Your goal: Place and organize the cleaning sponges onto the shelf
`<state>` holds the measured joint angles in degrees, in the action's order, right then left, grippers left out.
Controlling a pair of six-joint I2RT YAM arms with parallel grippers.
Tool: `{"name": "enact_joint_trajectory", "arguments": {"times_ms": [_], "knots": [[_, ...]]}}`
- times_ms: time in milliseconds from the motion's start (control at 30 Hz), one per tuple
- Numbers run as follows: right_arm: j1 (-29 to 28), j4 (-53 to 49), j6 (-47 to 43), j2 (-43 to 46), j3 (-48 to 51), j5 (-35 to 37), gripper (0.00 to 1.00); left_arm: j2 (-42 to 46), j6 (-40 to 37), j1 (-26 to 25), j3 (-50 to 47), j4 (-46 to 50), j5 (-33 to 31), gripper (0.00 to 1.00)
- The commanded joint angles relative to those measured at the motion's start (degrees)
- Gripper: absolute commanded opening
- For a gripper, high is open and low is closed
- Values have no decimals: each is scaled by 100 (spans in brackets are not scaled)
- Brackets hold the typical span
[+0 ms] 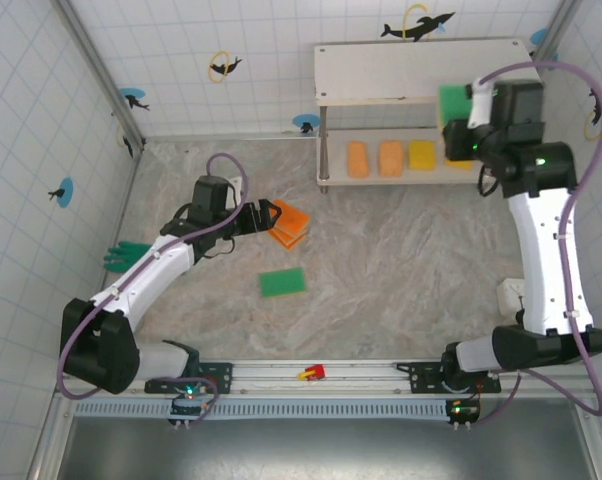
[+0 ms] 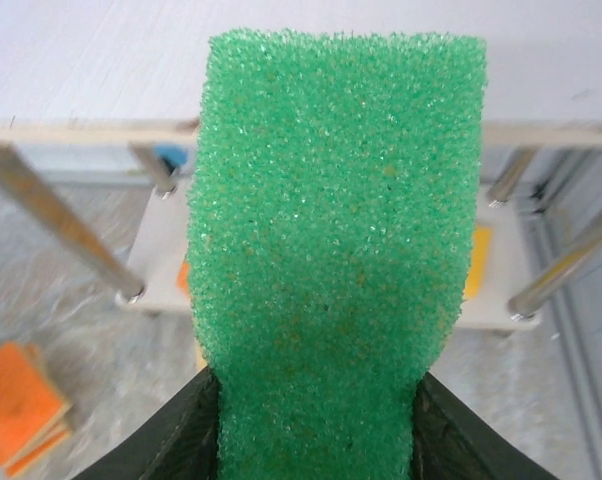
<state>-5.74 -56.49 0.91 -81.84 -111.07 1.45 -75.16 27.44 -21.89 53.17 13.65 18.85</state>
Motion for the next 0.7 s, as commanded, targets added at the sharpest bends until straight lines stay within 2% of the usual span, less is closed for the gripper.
{"name": "enact_joint_trajectory", "arguments": {"times_ms": [0,167,367,667], "knots": [[495,-342,-411,-533,-771,-190,47,-45,-99,-45,177,95,29,98],[1290,-400,-561,-1559,-2049,-664,46,-60,-99,-37,218,135,6,97],[2015,-166,-549,-2602,-3095,-1193,45,-86,-75,-44,311,109,126,97],[2226,422,-653,-3107,-3263,-1844,47,-51,29,-43,344,129,-16,97]]}}
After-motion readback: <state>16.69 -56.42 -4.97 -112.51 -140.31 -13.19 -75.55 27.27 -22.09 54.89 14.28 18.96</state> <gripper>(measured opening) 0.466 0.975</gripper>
